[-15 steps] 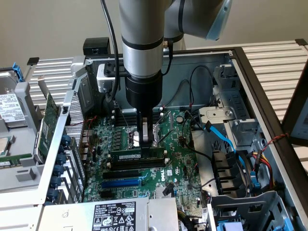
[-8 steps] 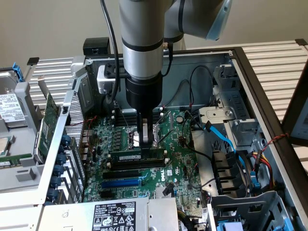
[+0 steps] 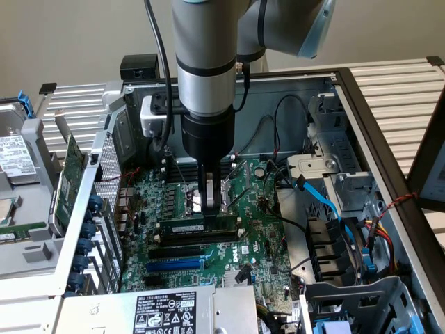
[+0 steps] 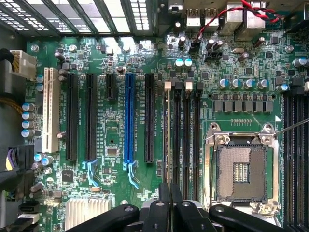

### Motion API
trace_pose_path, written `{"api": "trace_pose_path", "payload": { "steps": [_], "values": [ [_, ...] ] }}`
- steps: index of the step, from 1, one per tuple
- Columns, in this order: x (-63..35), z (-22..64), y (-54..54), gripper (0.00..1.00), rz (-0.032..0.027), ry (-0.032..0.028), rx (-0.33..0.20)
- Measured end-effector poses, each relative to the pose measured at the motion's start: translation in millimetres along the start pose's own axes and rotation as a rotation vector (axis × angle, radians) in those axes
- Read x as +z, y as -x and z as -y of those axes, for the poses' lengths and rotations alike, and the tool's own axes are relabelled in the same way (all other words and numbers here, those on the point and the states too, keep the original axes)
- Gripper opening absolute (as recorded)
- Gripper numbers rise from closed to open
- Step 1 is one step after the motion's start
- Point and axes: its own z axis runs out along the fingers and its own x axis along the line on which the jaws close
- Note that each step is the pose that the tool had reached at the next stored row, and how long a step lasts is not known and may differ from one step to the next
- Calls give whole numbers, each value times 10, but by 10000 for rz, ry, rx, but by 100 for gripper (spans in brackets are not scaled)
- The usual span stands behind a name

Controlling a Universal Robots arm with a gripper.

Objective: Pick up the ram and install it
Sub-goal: 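Insert the ram into the slot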

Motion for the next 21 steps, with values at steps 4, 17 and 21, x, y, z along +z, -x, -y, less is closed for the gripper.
{"api": "trace_pose_path", "payload": {
  "steps": [4, 17, 21],
  "values": [
    [2, 1, 0, 12, 3, -7, 11],
    [13, -9, 0, 12, 16, -50, 34],
    [16, -10, -4, 12, 18, -51, 56]
  ]
}}
